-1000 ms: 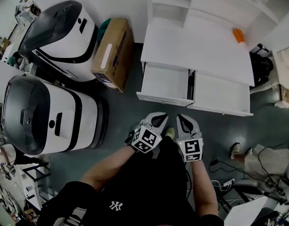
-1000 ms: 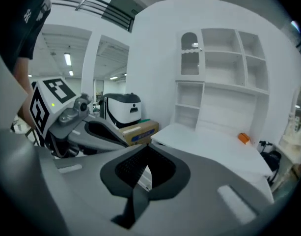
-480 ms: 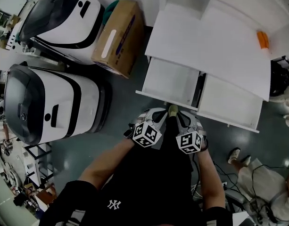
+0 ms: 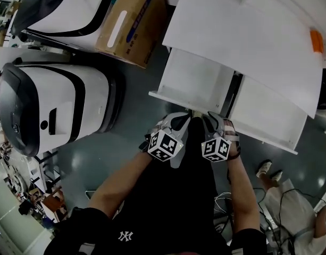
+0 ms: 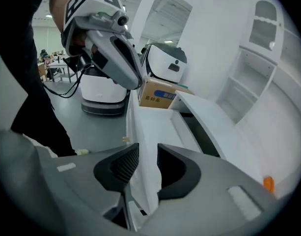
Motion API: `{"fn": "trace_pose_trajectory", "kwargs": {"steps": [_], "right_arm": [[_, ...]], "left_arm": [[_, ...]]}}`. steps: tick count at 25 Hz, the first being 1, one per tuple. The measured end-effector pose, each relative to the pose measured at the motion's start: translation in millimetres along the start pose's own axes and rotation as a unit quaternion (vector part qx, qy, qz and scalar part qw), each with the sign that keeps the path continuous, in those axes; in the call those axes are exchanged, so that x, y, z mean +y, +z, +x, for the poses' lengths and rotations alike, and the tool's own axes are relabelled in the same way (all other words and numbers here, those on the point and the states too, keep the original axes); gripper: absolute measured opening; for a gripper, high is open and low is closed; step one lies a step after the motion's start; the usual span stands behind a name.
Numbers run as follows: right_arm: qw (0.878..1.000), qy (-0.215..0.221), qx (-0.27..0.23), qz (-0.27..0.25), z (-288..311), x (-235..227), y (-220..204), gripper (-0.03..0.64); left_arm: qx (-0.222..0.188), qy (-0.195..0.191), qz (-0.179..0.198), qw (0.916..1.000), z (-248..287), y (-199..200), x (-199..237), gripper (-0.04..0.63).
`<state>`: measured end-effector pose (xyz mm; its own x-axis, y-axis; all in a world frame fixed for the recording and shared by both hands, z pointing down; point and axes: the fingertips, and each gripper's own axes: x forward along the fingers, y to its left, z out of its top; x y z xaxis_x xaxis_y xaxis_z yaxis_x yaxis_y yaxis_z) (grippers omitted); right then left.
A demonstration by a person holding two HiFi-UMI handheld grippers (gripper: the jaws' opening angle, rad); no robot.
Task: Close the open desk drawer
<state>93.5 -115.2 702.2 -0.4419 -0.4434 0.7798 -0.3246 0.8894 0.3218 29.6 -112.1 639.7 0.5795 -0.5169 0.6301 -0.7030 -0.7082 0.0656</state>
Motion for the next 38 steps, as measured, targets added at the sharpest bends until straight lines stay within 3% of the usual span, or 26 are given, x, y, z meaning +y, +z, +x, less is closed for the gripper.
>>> {"fn": "trace_pose_trajectory", "kwargs": {"steps": [7,16,38], "right_arm": [[0.998,-0.012,0.036,-0.041,22,0,-19,0.192],[0.996,-0.055,0.042,-0.064,31,-41,-16,0.307],[0.988,-0.108,0.033,-0.103,64,-128,-10,0.401]], "left_arm": [[-0.002,0.008,-0.043,0.9991,-4,-15,7,0.002],[-0.025,0.006,-0.076,0.9968,9,2,23,0.002],[-0.044,0.002,-0.088,0.9952,64,28,66,0.002]]}}
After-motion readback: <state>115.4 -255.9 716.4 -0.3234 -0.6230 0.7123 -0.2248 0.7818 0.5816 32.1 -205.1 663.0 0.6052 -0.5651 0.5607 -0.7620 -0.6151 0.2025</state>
